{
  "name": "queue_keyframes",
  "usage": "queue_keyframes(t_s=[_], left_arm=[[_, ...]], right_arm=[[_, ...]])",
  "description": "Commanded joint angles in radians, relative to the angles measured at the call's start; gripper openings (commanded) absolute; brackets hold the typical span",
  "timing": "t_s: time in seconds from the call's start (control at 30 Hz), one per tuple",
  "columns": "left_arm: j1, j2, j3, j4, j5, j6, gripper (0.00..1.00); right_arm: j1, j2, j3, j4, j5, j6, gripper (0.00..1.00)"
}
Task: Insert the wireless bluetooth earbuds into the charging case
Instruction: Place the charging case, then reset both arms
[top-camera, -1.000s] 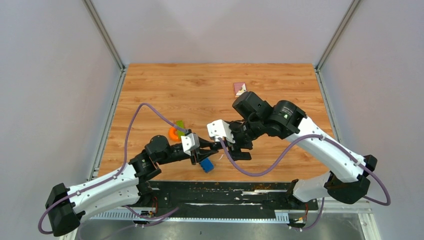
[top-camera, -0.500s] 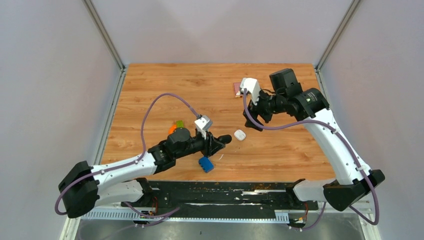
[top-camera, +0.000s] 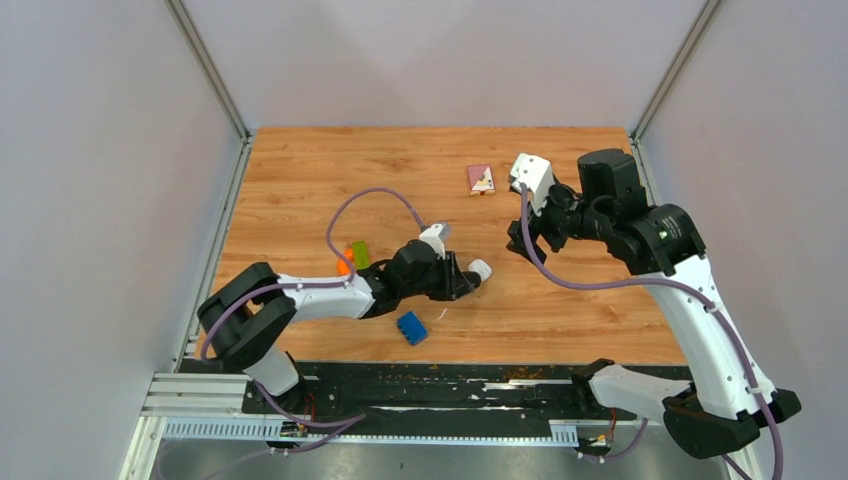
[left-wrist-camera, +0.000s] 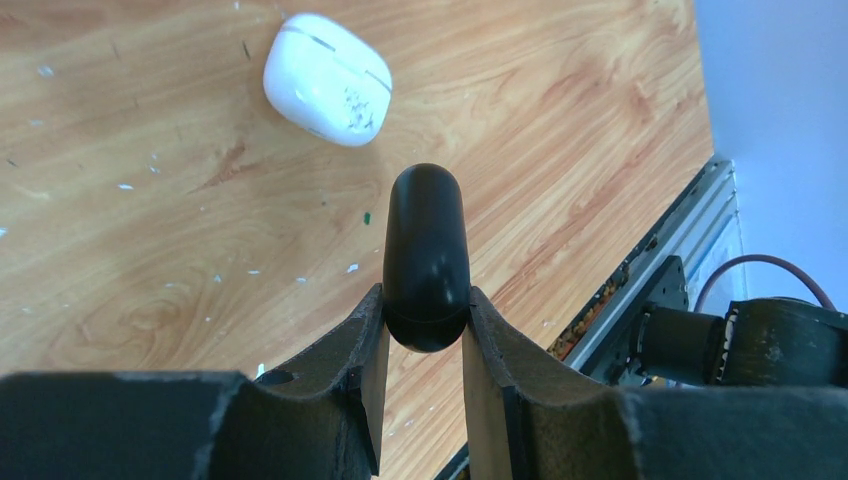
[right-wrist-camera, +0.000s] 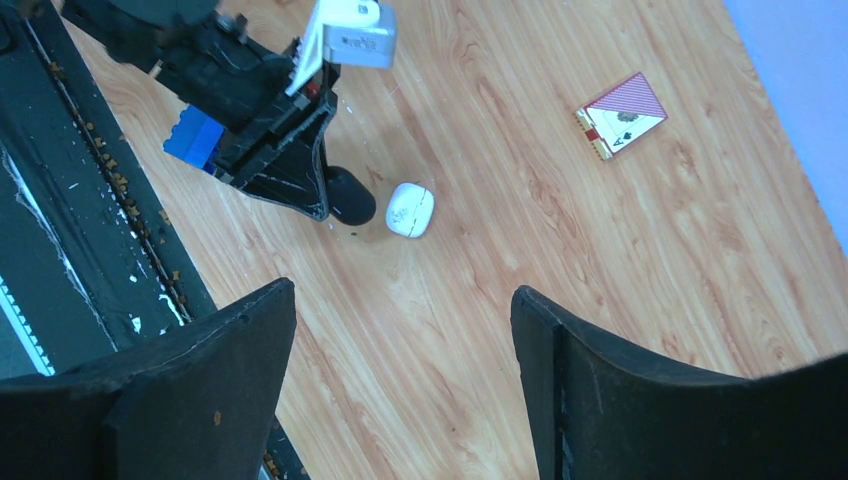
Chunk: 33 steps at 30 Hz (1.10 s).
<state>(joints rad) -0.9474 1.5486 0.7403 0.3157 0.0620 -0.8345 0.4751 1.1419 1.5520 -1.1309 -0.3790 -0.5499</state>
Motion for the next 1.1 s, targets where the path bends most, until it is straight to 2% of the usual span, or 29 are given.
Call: queue_keyframes(t_s=[0.0, 0.17, 0.33, 0.5, 0.63, 0.83, 0.93, 1.07], left_arm=[[0.008, 0.068, 0.063, 0.045, 0.071, -0.099, 0.28], [0.020, 0.138, 0.073, 0.062, 0.122, -0.153, 0.30], [0.030, 0.149, 0.094, 0.023, 0.139, -0.137, 0.40], [0.043, 0.144, 0.168, -0.182, 0.113, -0.095, 0.47], [0.042, 0.105, 0.219, -0.369, 0.064, -0.034, 0.49], [0.043, -0.130, 0.262, -0.654, -0.153, 0.154, 0.50], [0.042, -0.321, 0.293, -0.763, -0.289, 0.284, 0.51], [0.043, -0.498, 0.401, -0.900, -0.437, 0.494, 0.53]], right_arm=[[-0.005, -0.050, -0.019, 0.016, 0.033, 0.010, 0.79], [-0.005, -0.091, -0.061, 0.033, 0.025, 0.016, 0.79], [-0.011, -0.096, -0.077, 0.037, 0.017, 0.023, 0.80], [-0.011, -0.083, -0.064, 0.040, 0.030, 0.018, 0.81], [-0.011, -0.074, -0.044, 0.025, 0.060, 0.004, 0.83], [-0.022, -0.045, 0.003, -0.028, 0.136, -0.001, 0.87], [-0.053, -0.046, 0.011, 0.003, 0.144, 0.069, 0.87], [-0.088, -0.056, -0.009, 0.108, 0.218, 0.228, 0.97]])
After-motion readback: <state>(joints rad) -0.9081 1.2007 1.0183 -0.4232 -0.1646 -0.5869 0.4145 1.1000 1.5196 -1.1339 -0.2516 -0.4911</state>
